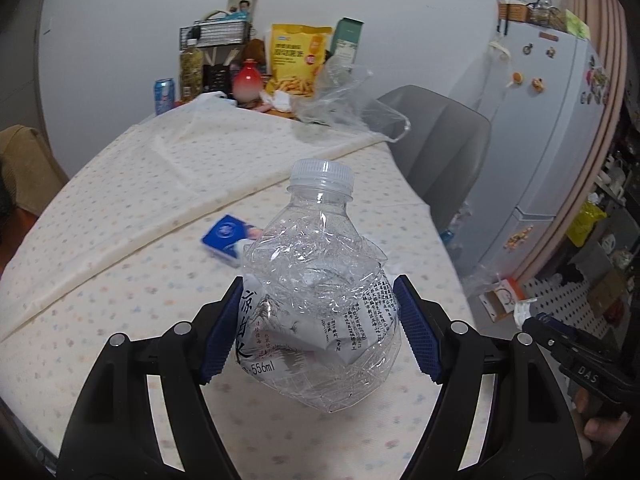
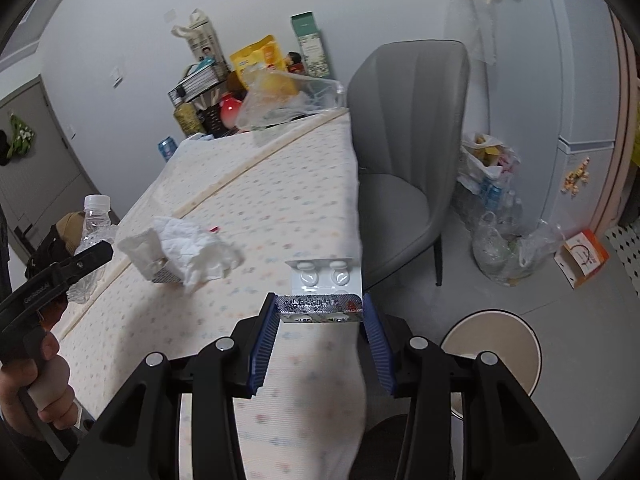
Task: Collect trash
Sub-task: 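Carry the bottle and blister pack in both tools toward the trash bin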
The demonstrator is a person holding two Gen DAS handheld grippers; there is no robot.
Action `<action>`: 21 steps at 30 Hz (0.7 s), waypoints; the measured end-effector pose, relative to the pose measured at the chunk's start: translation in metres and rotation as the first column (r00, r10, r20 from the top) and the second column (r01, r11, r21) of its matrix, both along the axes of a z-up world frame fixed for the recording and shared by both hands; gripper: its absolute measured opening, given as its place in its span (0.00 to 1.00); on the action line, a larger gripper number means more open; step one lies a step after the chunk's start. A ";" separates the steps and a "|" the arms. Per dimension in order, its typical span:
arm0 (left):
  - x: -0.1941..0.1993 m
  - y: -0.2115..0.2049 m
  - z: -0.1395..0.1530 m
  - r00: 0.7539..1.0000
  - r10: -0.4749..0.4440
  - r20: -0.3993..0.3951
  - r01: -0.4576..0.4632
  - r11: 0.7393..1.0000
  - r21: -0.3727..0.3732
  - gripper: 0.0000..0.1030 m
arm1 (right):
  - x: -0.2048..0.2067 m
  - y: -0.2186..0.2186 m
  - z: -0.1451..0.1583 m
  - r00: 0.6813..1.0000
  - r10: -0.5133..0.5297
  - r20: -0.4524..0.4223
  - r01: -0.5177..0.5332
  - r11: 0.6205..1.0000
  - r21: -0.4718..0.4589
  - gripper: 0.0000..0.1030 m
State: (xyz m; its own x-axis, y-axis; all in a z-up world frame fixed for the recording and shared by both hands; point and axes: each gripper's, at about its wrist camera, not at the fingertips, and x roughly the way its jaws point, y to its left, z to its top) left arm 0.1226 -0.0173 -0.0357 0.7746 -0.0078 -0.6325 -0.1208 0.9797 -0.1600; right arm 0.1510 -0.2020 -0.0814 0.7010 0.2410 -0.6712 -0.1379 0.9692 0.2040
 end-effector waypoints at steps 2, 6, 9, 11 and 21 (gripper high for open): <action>0.003 -0.008 0.000 1.000 -0.014 0.000 0.014 1.000 -0.005 0.71 | 0.000 -0.011 -0.002 1.000 -0.021 -0.002 0.021 1.000 0.002 0.42; 0.013 -0.026 0.001 0.999 -0.048 -0.006 0.048 0.999 -0.005 0.71 | 0.002 -0.037 -0.008 0.997 -0.071 -0.013 0.071 0.997 0.012 0.42; 0.019 -0.040 0.000 0.997 -0.071 -0.011 0.071 0.997 -0.001 0.71 | 0.005 -0.055 -0.014 0.994 -0.104 -0.021 0.105 0.994 0.020 0.42; 0.025 -0.050 -0.001 0.996 -0.089 -0.015 0.089 0.996 -0.001 0.71 | 0.006 -0.066 -0.018 0.992 -0.126 -0.027 0.126 0.992 0.025 0.42; 0.047 -0.092 -0.003 0.986 -0.168 -0.021 0.167 0.986 -0.008 0.71 | 0.022 -0.113 -0.037 0.975 -0.216 -0.059 0.217 0.976 0.014 0.42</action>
